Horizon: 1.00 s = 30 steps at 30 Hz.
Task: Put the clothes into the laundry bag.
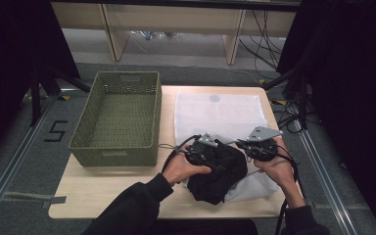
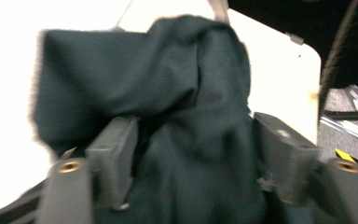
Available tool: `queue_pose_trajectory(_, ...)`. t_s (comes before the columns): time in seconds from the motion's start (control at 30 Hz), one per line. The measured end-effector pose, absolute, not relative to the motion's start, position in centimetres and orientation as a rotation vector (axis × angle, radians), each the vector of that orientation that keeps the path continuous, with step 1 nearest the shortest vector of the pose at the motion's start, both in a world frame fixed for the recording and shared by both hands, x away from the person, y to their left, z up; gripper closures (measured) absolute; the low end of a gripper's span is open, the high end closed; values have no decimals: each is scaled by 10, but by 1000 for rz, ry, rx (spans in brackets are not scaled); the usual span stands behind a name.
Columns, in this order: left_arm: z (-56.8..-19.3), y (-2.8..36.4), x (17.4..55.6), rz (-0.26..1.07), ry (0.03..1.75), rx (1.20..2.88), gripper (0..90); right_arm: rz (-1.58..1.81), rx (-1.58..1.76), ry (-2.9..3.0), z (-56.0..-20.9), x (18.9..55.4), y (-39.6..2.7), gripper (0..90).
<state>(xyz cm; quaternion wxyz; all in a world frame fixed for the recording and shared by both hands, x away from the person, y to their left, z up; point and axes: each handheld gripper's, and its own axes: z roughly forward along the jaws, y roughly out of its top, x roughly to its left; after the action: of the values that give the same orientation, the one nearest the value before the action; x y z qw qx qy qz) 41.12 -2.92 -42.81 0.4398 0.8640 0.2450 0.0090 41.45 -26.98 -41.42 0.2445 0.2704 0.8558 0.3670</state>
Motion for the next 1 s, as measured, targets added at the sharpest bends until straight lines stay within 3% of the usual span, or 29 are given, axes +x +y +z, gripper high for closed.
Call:
queue_pose_trajectory(0.17, -411, -10, 422, 185, 605, 2133, 188, 1000, 736, 2340, -415, 416, -269, 900)
queue_pose_trajectory(0.23, -416, -15, 434, 223, 576, 2202, 200, 996, 726, 2335, -414, 416, -267, 900)
queue_pose_trajectory(0.37, -442, -29, 459, 147, 549, 2262, 208, 964, 724, 2333, -415, 416, -263, 900)
queue_pose_trajectory(0.4, -450, -36, 461, 90, 595, 2209, 231, 964, 724, 2332, -415, 416, -263, 900)
queue_pose_trajectory(0.53, -452, -43, 450, 64, 512, 2202, 714, 940, 733, 2330, -416, 416, -263, 900)
queue_pose_trajectory(0.6, -447, -47, 440, 66, 517, 2197, 787, 942, 718, 2323, -415, 417, -263, 900)
queue_pose_trajectory(0.7, -442, -57, 435, 71, 525, 2214, 808, 960, 719, 2325, -412, 415, -261, 900)
queue_pose_trajectory(0.87, -446, -63, 460, 188, 618, 2280, 808, 966, 696, 2317, -406, 413, -256, 900)
queue_pose_trajectory(0.93, -449, -61, 461, 171, 635, 2288, 759, 957, 677, 2322, -405, 413, -256, 900)
queue_pose_trajectory(1.0, -445, -54, 455, 159, 629, 2281, 639, 954, 692, 2320, -406, 413, -258, 900)
